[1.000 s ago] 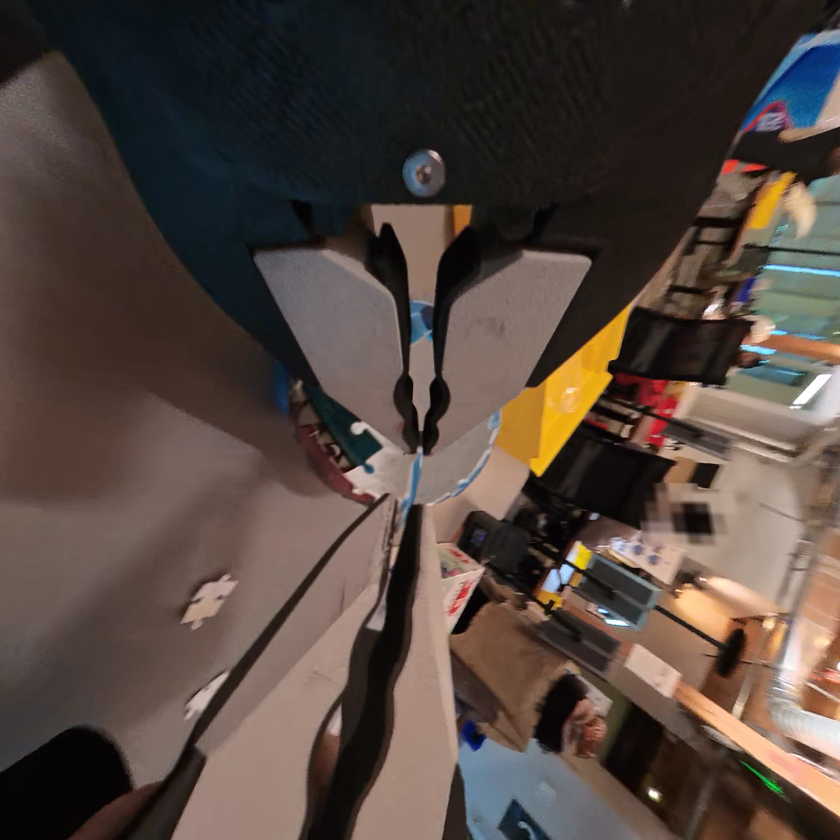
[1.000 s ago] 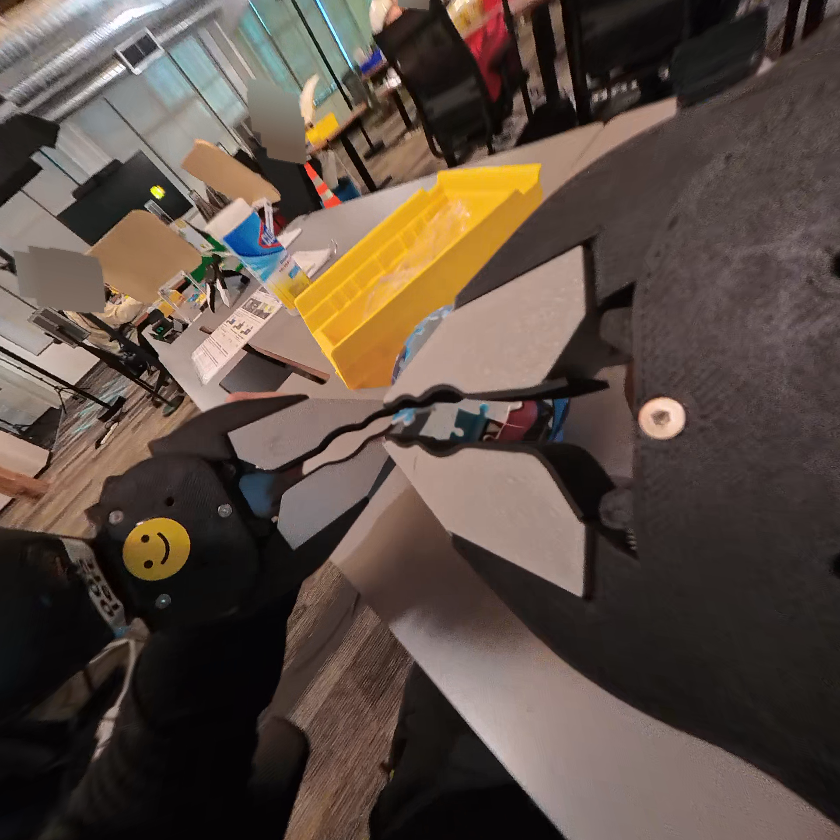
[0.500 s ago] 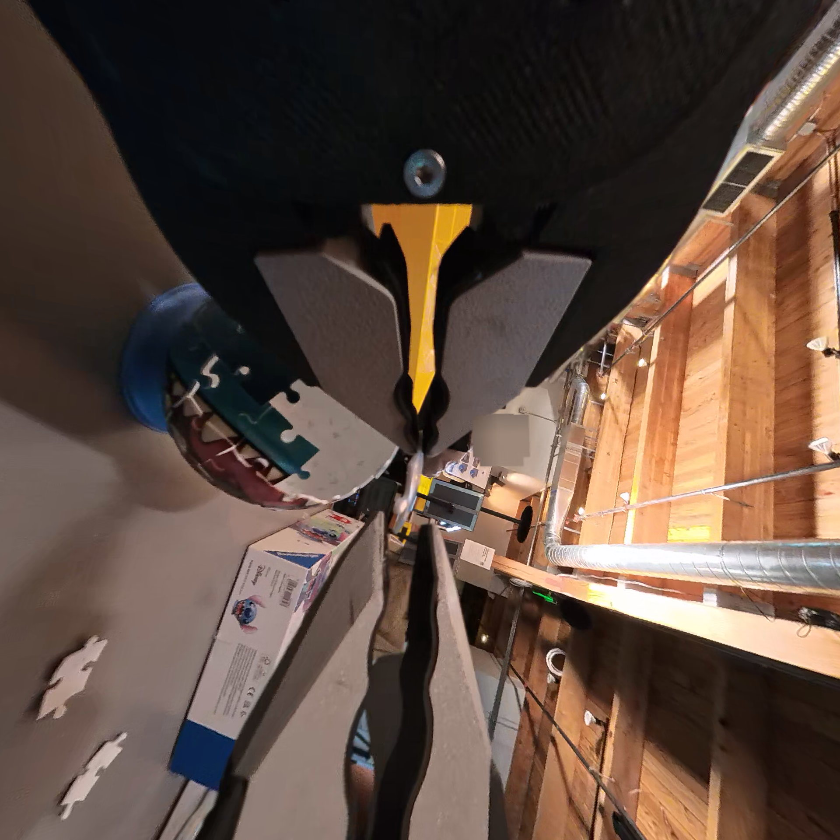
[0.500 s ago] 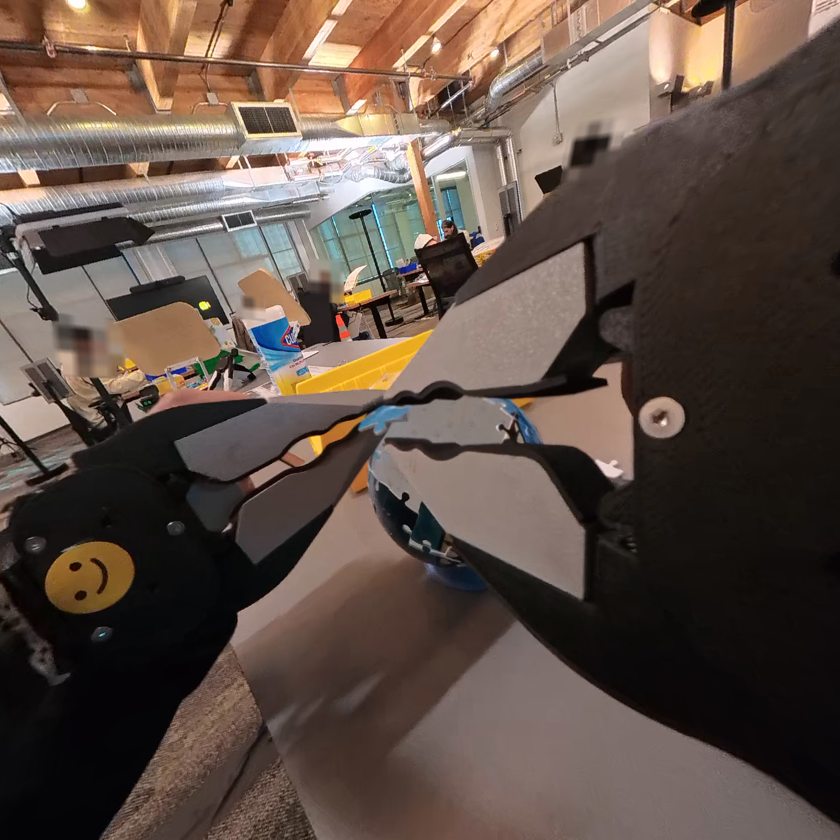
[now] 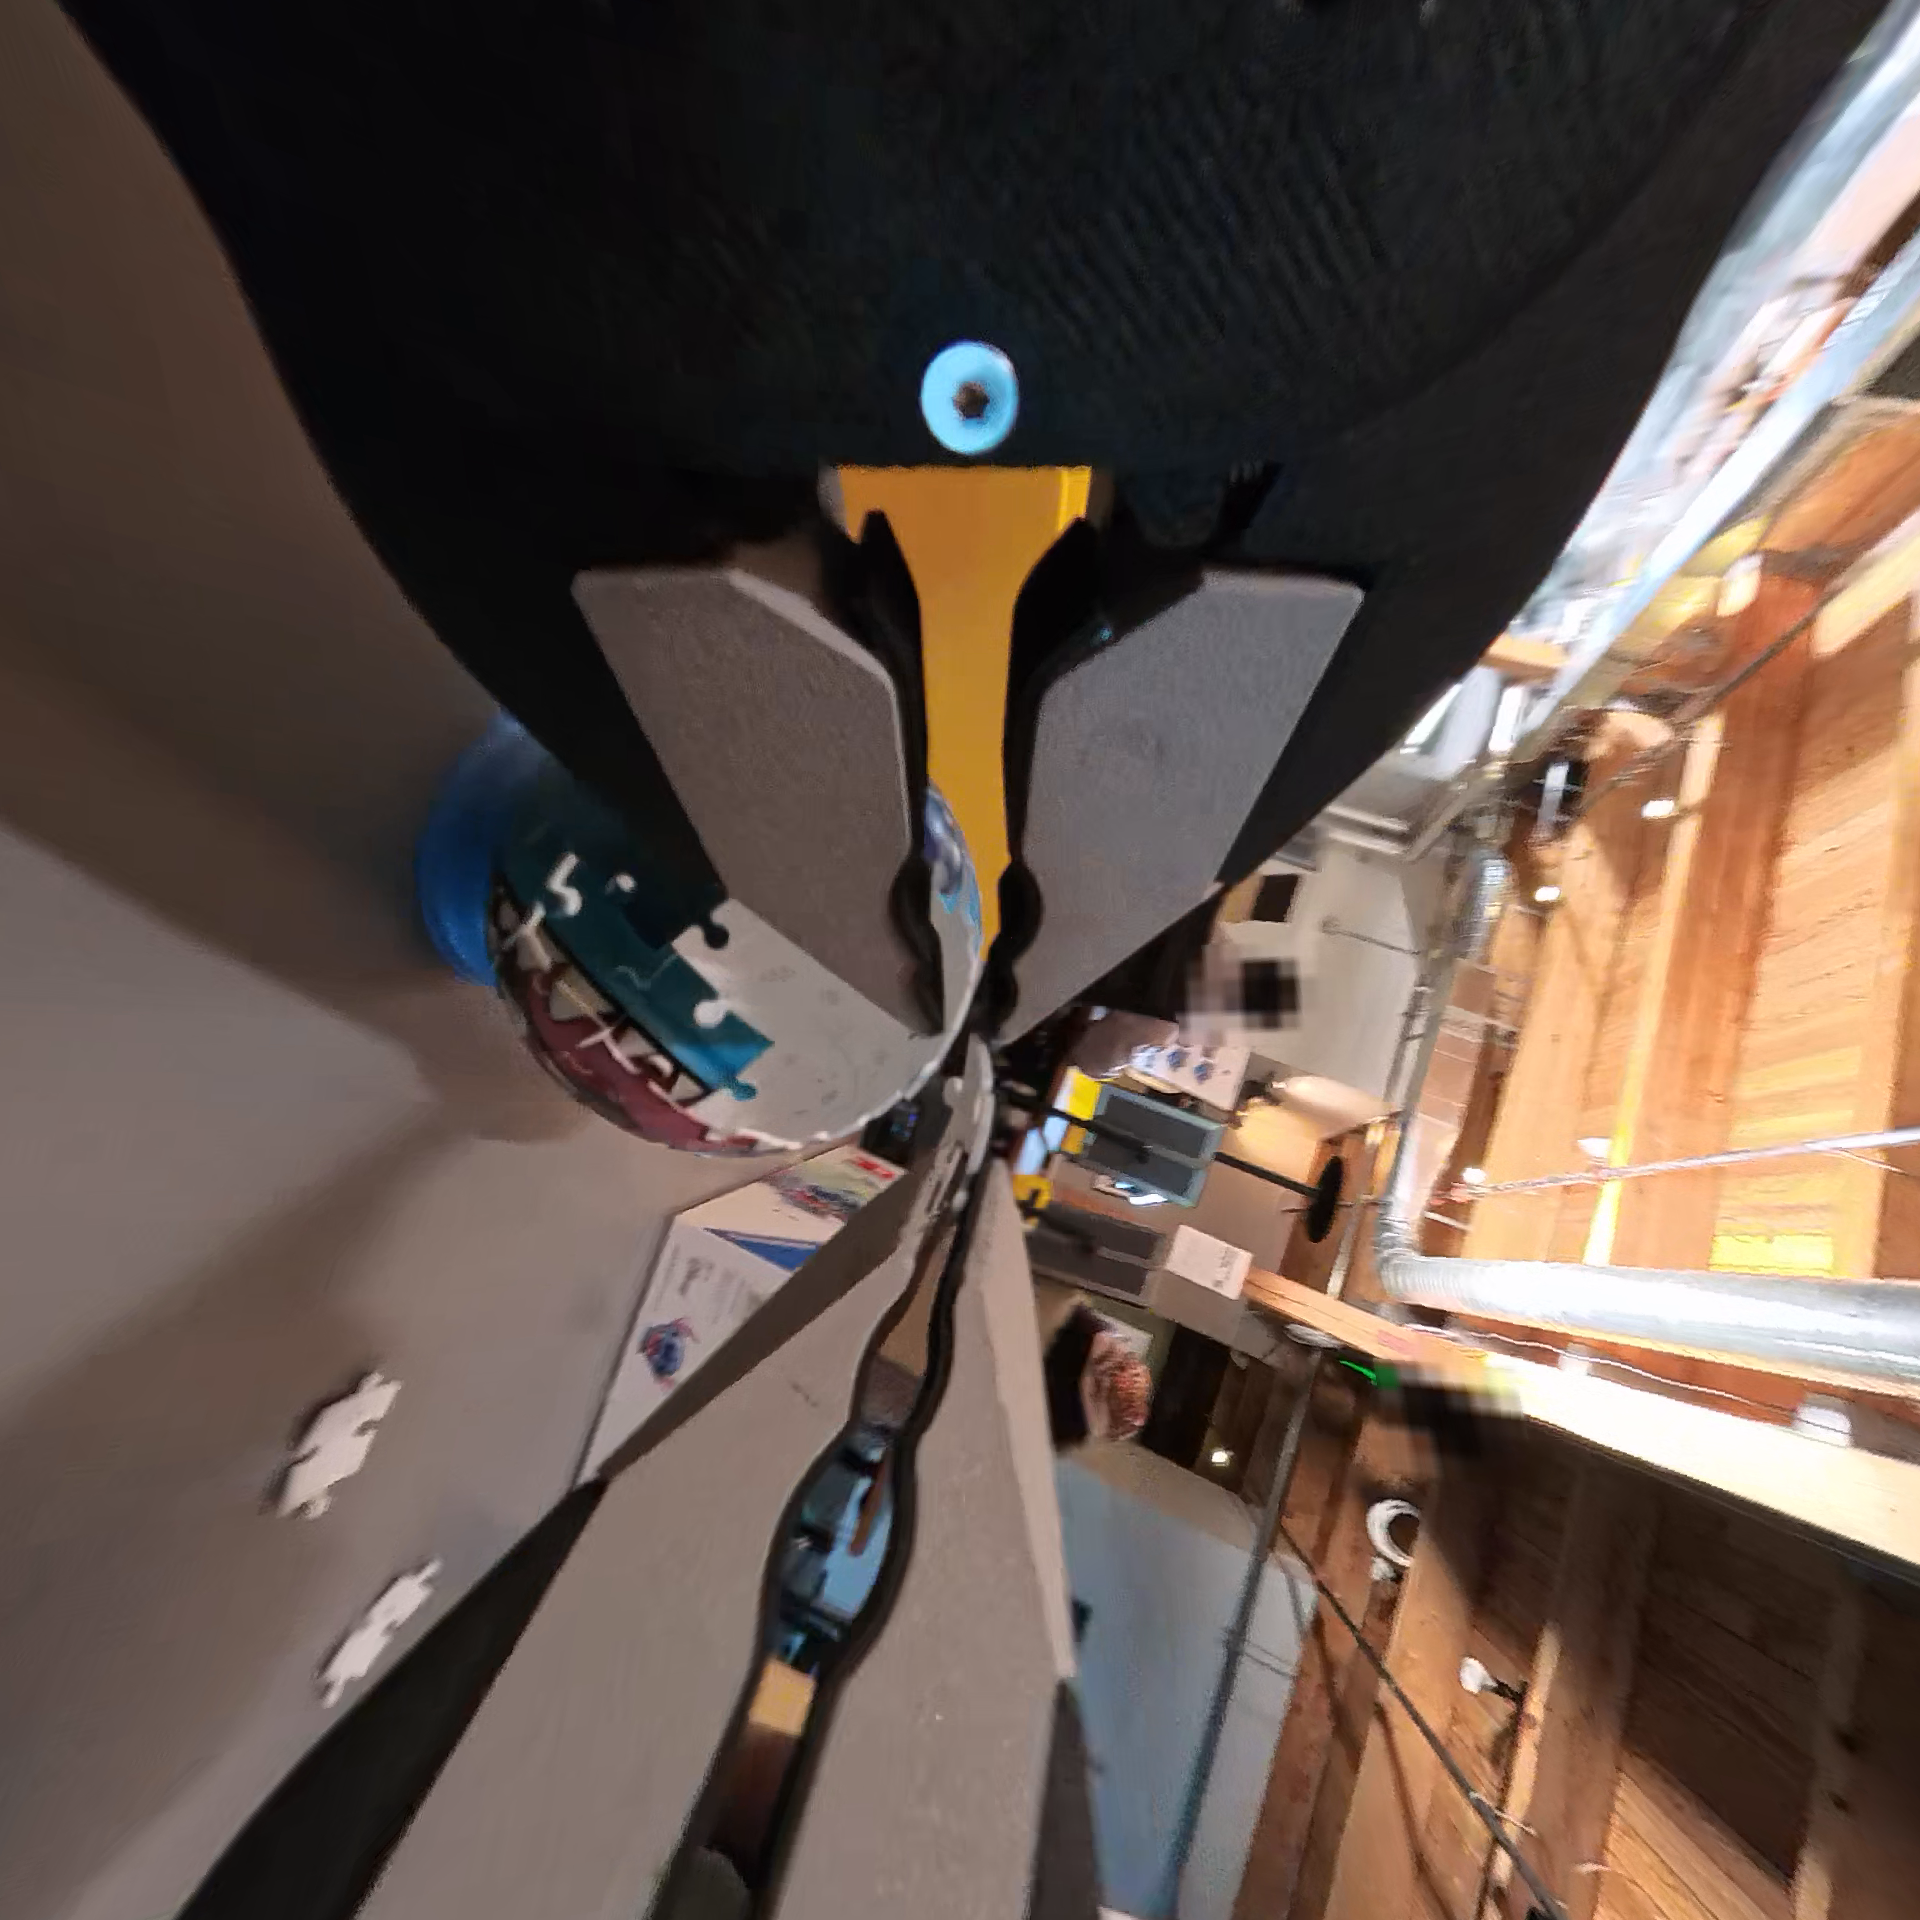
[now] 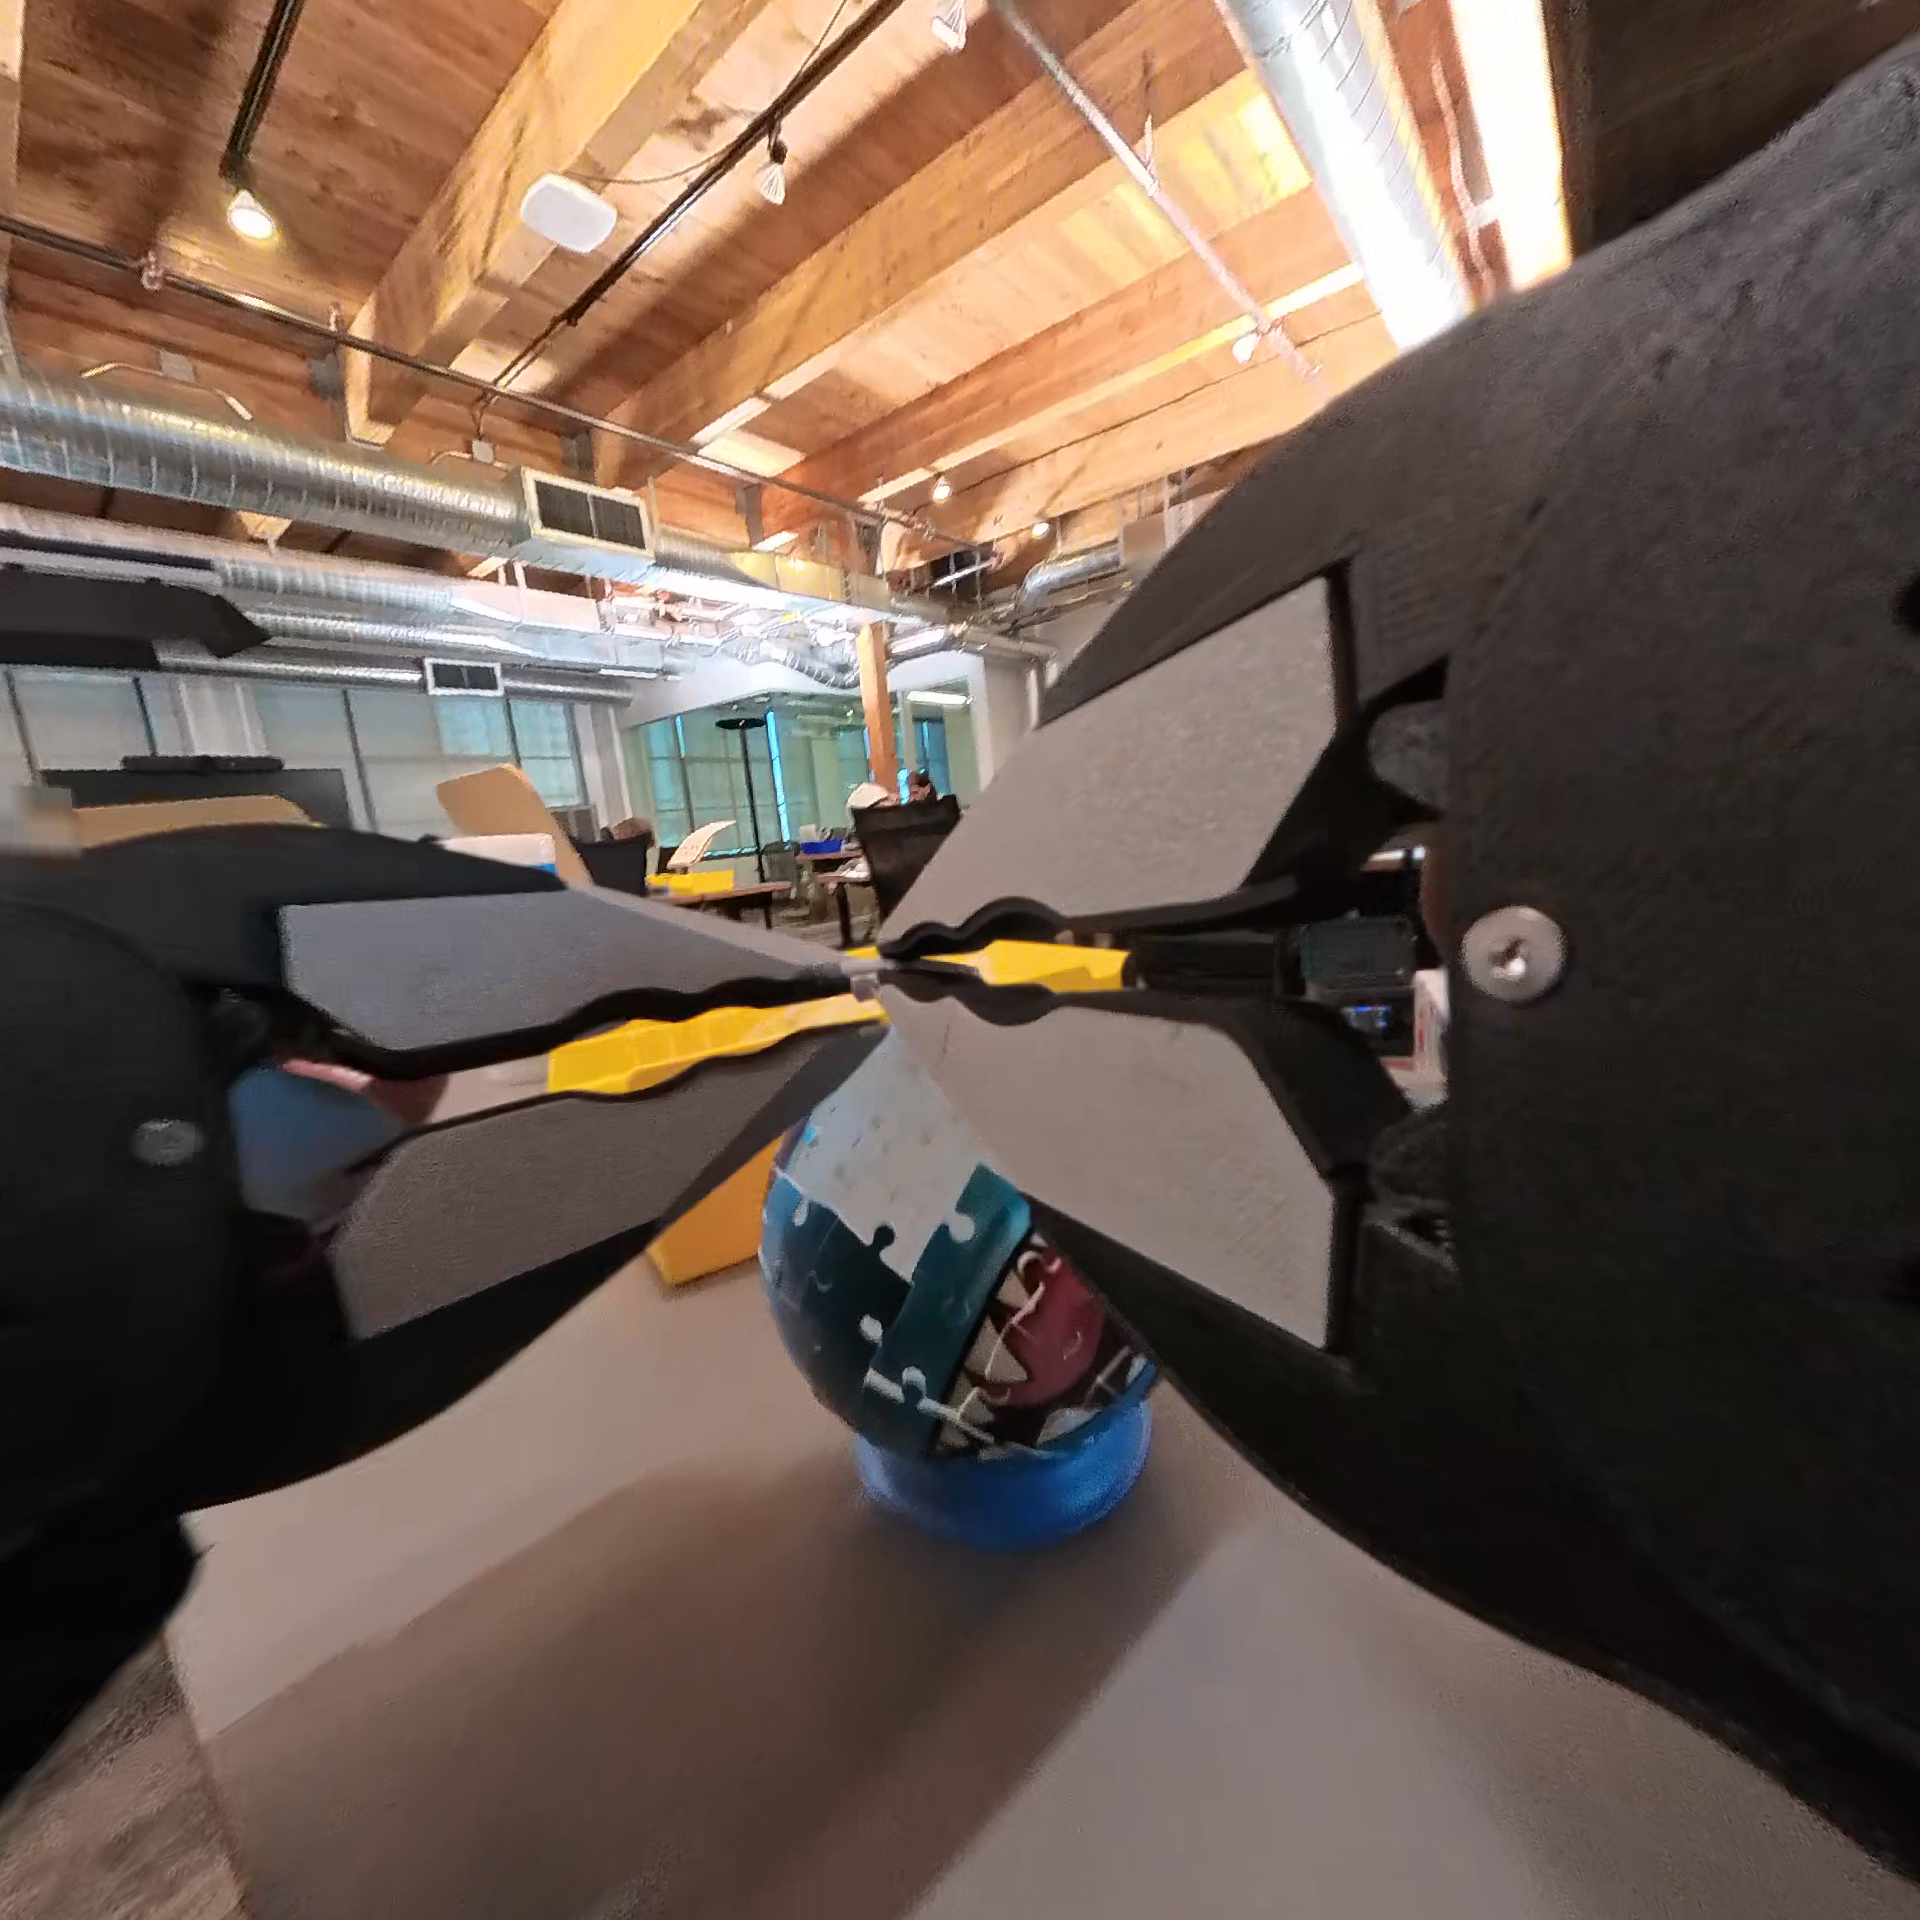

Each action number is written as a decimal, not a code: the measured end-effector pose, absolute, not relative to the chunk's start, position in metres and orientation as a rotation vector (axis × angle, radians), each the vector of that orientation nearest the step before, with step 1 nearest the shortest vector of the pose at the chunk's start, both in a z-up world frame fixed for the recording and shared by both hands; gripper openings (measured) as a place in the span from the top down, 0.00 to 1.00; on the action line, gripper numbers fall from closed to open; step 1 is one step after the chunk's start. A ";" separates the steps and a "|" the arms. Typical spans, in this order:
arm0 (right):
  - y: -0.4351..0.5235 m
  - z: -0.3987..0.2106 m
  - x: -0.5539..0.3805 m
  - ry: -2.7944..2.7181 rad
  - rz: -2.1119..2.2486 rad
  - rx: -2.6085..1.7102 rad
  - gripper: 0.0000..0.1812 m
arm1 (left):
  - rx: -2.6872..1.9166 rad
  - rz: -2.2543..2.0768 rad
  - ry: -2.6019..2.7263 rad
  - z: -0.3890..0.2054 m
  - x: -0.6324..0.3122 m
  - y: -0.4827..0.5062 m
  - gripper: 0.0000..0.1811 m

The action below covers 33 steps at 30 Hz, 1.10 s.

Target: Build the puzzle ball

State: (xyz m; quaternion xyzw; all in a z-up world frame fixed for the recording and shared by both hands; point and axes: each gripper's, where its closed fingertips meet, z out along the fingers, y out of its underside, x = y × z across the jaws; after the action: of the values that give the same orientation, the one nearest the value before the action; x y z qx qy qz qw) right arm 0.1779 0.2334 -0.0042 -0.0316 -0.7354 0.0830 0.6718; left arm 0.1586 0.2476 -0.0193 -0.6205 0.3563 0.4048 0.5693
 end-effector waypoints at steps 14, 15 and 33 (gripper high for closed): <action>0.281 0.032 0.133 -1.725 0.953 -0.847 1.00 | -1.738 0.492 0.360 -0.014 0.075 0.230 1.00; 0.281 0.033 0.132 -1.743 1.061 -0.921 1.00 | -1.764 0.459 0.344 -0.018 0.074 0.231 1.00; 0.278 0.011 0.138 -1.660 2.124 -1.644 1.00 | -1.811 0.147 0.340 -0.028 0.111 0.235 0.98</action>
State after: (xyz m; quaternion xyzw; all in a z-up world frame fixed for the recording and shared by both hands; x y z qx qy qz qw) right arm 0.1382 0.2784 0.0107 -0.5205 -0.5259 0.6726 -0.0079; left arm 0.1114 0.2350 -0.0283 -0.7819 0.1468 0.0635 0.6026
